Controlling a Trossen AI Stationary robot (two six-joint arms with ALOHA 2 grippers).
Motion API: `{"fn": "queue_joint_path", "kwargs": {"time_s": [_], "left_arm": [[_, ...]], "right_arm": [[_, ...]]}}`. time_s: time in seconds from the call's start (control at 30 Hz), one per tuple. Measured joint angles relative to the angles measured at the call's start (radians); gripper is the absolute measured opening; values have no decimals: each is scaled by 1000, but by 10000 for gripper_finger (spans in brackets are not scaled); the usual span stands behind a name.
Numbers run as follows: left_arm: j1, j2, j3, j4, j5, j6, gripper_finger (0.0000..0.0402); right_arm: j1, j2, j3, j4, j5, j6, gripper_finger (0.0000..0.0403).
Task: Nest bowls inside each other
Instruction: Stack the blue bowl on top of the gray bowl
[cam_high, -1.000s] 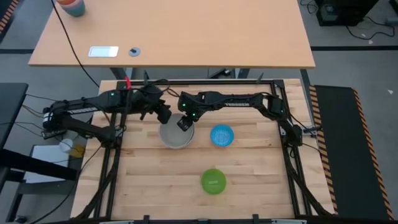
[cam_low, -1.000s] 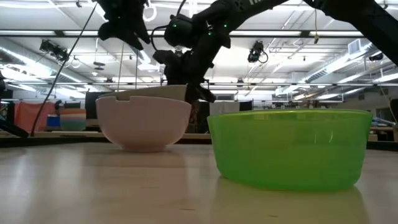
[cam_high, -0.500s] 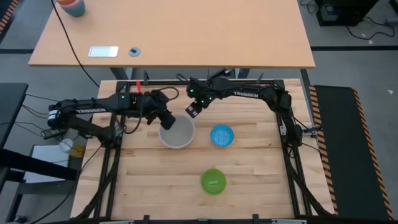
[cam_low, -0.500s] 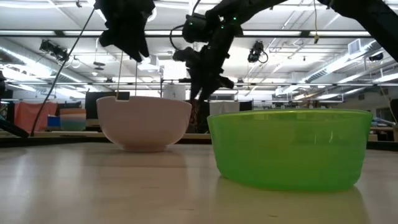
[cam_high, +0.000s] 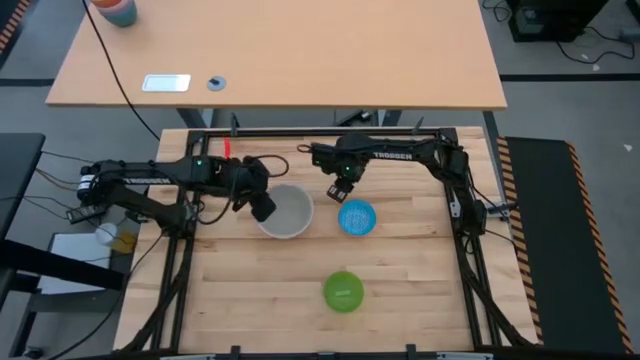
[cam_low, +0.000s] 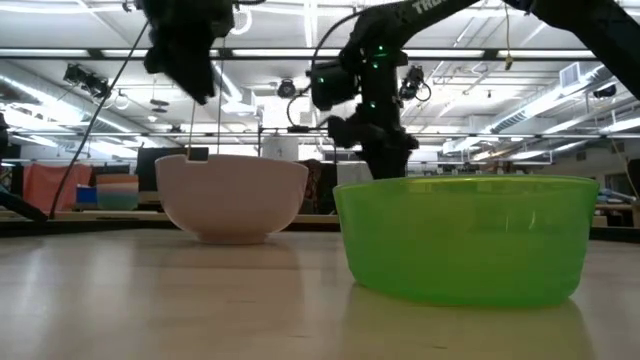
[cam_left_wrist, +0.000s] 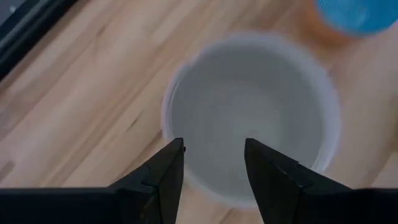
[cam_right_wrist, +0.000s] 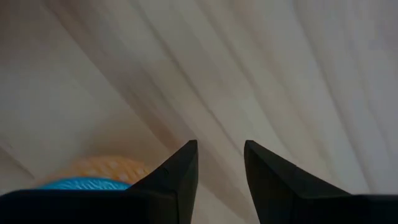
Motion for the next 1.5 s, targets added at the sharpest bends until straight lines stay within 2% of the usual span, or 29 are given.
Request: {"fn": "queue_joint_path", "kwargs": {"time_s": [0.13, 0.23, 0.3, 0.47, 0.6, 0.8, 0.93, 1.1, 1.27, 1.37, 1.5], "left_arm": [[-23, -5, -37, -78, -1, -17, 173], [-34, -21, -93, -78, -1, -26, 173], [-36, -33, -148, -56, 11, -30, 173], [-37, -34, -244, -9, 84, -73, 173], [-31, -34, -244, 12, 83, -49, 173], [29, -35, -177, 63, 62, 121, 173], [94, -35, -151, 134, 64, 234, 173], [158, -34, -89, 121, 102, 245, 173], [183, -35, 118, 8, 134, 251, 173], [189, -35, 240, 3, 122, 255, 173], [190, -37, 319, 5, 100, 255, 173]], "right_arm": [[11, -38, -85, 12, 20, 23, 138], [21, -95, -172, 68, 139, 90, 138], [22, -140, -240, 121, 179, 149, 138], [22, -275, -411, 223, 177, 270, 138], [22, -368, -524, 245, 156, 369, 138], [60, -470, -639, 304, 66, 550, 138], [133, -504, -676, 305, 64, 669, 138], [231, -524, -691, 307, 91, 783, 138], [252, -536, -691, 335, 117, 817, 139], [234, -555, -691, 380, 117, 786, 139], [206, -566, -691, 419, 101, 770, 139]]}}
